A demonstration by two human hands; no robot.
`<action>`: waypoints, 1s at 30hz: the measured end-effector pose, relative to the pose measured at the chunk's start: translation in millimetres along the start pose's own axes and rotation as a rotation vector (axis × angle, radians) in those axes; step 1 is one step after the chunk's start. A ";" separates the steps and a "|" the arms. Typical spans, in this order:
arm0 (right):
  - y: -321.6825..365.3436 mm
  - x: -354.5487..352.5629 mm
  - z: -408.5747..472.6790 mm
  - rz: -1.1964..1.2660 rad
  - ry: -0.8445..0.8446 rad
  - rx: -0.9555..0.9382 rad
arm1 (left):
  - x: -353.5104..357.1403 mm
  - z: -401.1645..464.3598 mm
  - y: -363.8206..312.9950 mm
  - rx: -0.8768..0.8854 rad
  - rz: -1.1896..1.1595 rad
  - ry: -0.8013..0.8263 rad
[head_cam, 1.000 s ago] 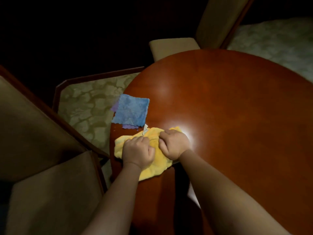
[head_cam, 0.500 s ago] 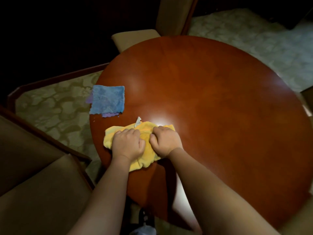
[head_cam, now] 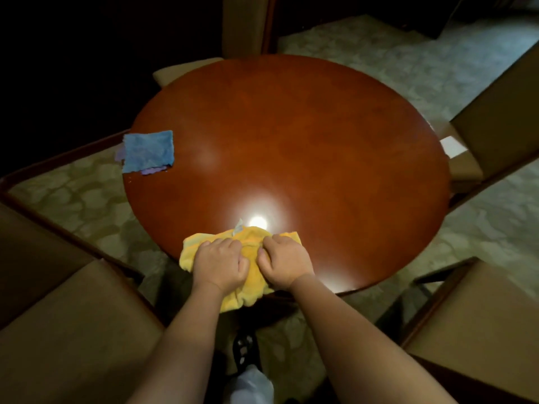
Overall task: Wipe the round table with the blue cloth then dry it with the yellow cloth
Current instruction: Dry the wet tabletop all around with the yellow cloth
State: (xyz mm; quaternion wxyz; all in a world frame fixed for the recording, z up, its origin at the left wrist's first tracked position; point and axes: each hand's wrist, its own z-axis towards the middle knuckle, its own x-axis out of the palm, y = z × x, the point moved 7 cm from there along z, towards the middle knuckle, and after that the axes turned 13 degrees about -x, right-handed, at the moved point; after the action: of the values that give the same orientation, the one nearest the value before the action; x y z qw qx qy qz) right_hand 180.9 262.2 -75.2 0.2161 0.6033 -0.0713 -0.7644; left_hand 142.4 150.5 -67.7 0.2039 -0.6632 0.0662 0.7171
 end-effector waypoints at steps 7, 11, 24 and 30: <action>-17.6 -20.1 -31.7 -0.049 -0.051 0.038 | 2.3 -6.5 -37.3 0.094 -0.013 0.019; -24.6 -16.6 -27.0 -0.076 -0.073 -0.003 | 8.1 3.1 -35.1 0.138 -0.073 0.012; -68.9 -18.1 39.9 -0.197 -0.133 0.030 | 18.7 92.7 -35.9 0.257 -0.140 -0.008; -82.8 -18.2 52.0 -0.154 -0.134 0.028 | 25.7 112.4 -41.5 0.274 -0.074 -0.009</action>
State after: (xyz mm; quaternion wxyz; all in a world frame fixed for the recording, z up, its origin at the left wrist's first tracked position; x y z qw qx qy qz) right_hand 114.3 336.1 -76.0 0.1432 0.5576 -0.0497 -0.8162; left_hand 53.3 234.5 -73.0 0.3191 -0.6279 0.1383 0.6963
